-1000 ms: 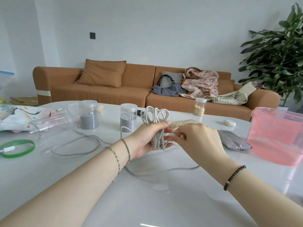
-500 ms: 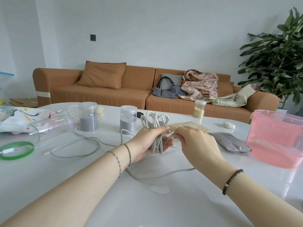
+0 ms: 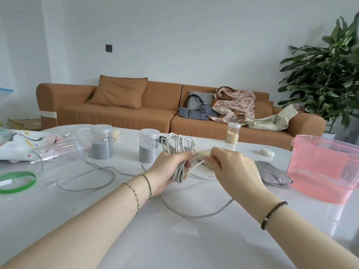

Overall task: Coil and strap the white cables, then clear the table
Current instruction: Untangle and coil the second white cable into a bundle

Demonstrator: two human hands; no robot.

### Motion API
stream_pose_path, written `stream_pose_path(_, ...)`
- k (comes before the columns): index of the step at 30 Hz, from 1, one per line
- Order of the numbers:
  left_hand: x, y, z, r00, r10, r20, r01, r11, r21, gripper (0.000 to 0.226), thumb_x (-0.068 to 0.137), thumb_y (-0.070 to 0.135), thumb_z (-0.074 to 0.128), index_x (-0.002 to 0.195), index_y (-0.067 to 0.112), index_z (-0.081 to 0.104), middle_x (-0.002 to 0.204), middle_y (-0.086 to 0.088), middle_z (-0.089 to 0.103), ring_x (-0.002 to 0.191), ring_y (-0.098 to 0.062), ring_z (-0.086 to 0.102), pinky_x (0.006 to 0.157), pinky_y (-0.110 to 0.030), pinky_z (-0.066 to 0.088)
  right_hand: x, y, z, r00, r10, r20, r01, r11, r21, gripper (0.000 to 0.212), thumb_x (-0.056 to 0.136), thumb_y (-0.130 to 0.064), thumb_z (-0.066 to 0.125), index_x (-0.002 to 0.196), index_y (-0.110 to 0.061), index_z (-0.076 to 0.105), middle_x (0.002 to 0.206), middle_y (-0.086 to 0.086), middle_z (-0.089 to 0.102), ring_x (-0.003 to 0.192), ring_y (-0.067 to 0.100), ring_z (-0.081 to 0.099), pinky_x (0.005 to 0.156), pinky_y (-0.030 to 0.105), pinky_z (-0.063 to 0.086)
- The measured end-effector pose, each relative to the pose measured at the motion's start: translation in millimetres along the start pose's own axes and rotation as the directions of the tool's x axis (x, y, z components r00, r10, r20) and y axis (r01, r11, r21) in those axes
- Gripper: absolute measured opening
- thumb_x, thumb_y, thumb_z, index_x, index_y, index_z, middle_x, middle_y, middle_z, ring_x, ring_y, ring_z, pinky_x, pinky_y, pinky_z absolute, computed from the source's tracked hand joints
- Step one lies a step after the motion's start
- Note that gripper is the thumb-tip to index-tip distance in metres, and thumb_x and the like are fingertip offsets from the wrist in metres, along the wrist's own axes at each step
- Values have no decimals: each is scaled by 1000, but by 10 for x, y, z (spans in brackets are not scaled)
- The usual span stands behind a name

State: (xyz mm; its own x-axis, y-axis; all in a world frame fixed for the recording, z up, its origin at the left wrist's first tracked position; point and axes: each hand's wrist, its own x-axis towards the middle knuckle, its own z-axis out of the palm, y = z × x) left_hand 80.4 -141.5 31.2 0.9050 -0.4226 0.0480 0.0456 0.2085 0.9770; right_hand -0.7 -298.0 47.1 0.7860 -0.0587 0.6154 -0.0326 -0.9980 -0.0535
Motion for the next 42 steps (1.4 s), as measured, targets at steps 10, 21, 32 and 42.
stream_pose_path(10,-72,74,67,944,-270,190,298,945,-133,35,87,50,66,83,18,51,57,2,45,40,-5,32,37,-12,27,21,98,9,929,-170,-328,236,956,174,12,100,-33,54,101,-28,65,81,-7,60,62,27,57,48,39,49)
stream_pose_path(21,-212,63,130,863,-374,339,277,913,301,52,74,63,67,83,16,49,57,3,40,45,-7,26,42,-16,19,100,105,5,981,131,-145,16,686,728,18,80,-5,78,77,-23,79,74,-11,70,71,2,61,65,14,42)
stream_pose_path(32,-252,36,203,895,-129,428,86,989,117,21,85,14,52,67,17,42,54,0,40,43,-11,31,43,-20,26,110,64,-26,982,188,8,-94,452,887,12,91,-12,69,80,-11,74,53,-17,60,45,2,46,47,9,33)
stream_pose_path(42,-91,173,101,974,121,-192,-202,849,-489,25,94,9,51,70,15,51,56,1,49,47,-11,47,50,-23,43,70,-9,63,989,143,43,-117,559,821,20,95,-29,66,75,-29,72,54,-7,53,45,5,38,49,15,30)
